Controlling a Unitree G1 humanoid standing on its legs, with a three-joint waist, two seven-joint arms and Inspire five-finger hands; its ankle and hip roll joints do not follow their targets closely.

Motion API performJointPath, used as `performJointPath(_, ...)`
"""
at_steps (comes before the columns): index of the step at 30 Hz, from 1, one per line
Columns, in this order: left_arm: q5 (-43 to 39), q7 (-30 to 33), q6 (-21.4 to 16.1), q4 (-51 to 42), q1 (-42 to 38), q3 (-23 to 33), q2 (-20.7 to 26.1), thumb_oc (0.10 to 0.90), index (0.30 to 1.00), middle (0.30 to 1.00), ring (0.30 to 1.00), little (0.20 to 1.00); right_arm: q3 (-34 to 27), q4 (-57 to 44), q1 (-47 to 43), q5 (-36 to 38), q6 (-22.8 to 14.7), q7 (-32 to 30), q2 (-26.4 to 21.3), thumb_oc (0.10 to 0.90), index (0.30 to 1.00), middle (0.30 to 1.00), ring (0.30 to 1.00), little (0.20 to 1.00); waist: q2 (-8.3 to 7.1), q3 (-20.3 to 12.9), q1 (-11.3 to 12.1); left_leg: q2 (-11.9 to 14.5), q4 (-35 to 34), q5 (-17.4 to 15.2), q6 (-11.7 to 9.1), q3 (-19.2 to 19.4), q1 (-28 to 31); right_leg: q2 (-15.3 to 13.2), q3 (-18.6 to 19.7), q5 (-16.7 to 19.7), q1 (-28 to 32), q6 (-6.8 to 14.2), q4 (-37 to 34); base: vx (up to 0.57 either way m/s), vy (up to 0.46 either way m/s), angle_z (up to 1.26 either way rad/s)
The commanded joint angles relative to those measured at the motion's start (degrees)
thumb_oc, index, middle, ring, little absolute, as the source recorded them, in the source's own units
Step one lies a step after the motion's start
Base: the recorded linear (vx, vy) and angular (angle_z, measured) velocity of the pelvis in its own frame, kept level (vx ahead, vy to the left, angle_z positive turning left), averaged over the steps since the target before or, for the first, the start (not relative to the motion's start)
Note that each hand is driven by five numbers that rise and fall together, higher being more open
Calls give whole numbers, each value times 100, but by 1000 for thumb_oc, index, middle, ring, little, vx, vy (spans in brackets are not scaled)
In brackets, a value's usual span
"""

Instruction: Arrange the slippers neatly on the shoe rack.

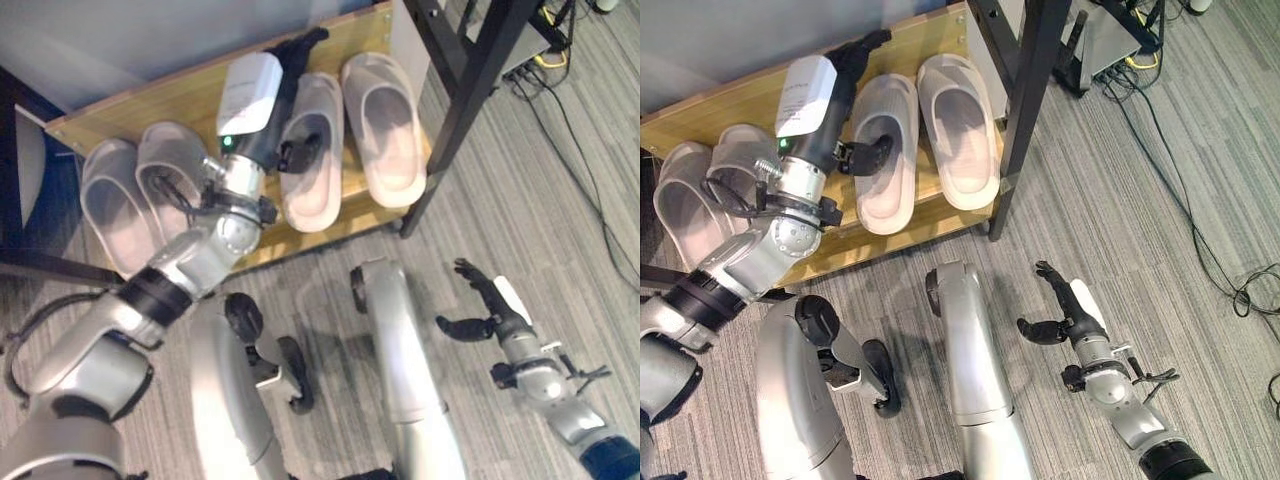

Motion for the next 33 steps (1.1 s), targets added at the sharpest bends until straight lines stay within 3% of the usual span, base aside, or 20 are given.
performJointPath(1,-194,313,-522,-778,-241,772,423,800,900,900,900,900,-690,-848,-50,-233,-431,-148,-236,800,900,900,900,900,-94,-207,240,-427,-562,-91,-246,-389,-16,-499,235,388,-55,-169,-773,0,0,0)
performJointPath(9,-1699,40,-1105,-1563,736,1448,604,800,900,900,900,900,-892,-910,200,-357,-249,-191,-203,800,900,900,900,900,-17,-207,335,-430,-621,-82,-263,-418,-16,-544,201,421,-55,-198,-803,0,0,0)
performJointPath(13,-3371,-518,-1467,-2040,1435,1741,831,800,900,900,900,900,-1038,-967,292,-403,-74,-181,-277,800,900,900,900,900,75,-207,388,-419,-671,-70,-275,-458,-16,-558,209,417,-55,-220,-815,2,3,1)
performJointPath(16,-4115,-909,-1518,-2281,1699,1782,1148,800,900,900,900,900,-1124,-958,348,-347,2,-95,-298,800,900,900,900,900,129,-207,427,-413,-694,-60,-284,-467,-16,-564,212,432,-55,-233,-837,0,0,0)
performJointPath(33,-4599,-2423,-936,-3052,2309,1410,2283,800,900,900,900,900,-1242,-938,378,-384,54,410,-293,800,900,900,900,900,247,-207,442,-379,-797,-54,-311,-445,-16,-533,284,501,-55,-233,-900,0,0,0)
